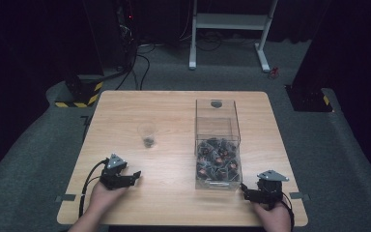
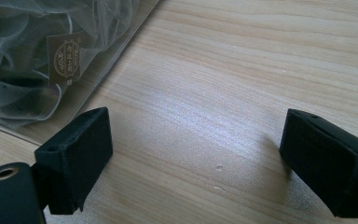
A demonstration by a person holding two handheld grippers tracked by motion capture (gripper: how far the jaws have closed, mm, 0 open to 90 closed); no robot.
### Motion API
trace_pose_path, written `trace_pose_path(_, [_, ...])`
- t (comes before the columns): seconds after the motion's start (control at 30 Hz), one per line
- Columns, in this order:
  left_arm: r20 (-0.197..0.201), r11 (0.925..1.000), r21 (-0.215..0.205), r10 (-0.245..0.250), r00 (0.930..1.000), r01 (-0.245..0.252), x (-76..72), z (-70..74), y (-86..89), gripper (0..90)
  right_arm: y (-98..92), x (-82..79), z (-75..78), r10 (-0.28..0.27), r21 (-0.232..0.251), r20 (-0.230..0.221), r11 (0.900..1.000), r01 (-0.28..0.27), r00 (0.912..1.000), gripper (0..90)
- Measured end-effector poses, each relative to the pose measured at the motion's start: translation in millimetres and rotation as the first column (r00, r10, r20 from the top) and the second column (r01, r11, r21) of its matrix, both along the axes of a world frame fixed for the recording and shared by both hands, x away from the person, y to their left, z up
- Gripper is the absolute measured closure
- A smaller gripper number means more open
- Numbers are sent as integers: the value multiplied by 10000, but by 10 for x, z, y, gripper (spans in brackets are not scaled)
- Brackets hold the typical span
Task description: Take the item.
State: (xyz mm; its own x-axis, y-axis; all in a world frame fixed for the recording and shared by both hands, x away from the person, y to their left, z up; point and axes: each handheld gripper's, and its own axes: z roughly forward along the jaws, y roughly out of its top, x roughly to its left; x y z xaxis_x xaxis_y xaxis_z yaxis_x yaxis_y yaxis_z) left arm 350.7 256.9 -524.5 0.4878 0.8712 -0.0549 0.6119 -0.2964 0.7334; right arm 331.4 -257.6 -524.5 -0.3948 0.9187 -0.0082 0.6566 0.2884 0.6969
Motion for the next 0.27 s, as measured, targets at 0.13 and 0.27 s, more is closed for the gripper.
trace_pose_path(0.13, [165,9998,181,0,9999,-3,-19,-16,-19,258,0,0,0,0,-1,2,10000,0,10000,93])
trace_pose_path(0.27, [330,9994,354,44,9994,-56,-48,-31,-39,249,0,0,0,2,3,-3,10000,-2,10000,92])
